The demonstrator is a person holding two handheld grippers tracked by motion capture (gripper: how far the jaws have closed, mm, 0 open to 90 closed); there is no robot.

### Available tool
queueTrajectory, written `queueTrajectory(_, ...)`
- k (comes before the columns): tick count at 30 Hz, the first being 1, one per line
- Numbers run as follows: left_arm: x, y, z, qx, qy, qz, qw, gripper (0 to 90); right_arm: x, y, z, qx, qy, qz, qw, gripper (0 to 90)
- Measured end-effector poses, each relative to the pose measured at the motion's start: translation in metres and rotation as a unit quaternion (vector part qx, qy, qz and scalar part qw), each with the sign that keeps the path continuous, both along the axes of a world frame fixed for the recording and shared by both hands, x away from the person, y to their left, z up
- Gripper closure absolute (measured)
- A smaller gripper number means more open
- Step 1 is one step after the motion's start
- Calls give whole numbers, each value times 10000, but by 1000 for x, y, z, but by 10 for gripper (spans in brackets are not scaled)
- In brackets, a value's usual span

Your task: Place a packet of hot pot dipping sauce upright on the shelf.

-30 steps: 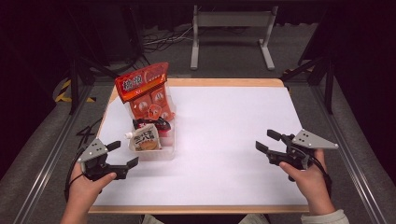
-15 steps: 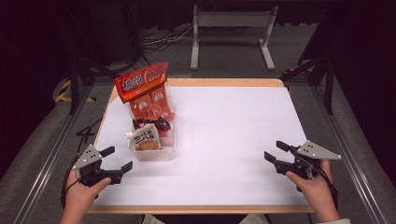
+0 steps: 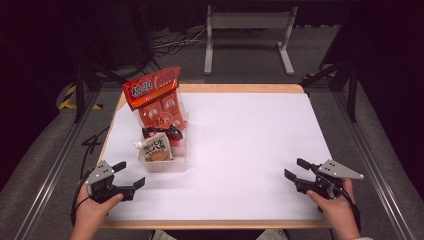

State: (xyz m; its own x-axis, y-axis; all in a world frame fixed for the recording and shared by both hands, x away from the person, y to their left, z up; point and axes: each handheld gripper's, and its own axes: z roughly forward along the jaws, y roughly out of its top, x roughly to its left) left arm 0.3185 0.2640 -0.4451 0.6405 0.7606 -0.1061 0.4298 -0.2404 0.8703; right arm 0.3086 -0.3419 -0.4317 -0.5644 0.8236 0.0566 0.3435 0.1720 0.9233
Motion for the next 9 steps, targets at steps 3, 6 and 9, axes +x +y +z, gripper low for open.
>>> queueTrajectory(3,0,-1,-3,49,5,-20,10000,81,0,-1,-5,-15,51,-22,10000,344)
queueTrajectory(6,0,-3,-5,34,17,-15,10000,80,1,-1,-9,-44,88,-31,9999,342)
queueTrajectory(9,0,-4,-5,9,19,-57,10000,81,2,-1,-9,-35,77,-30,10000,342)
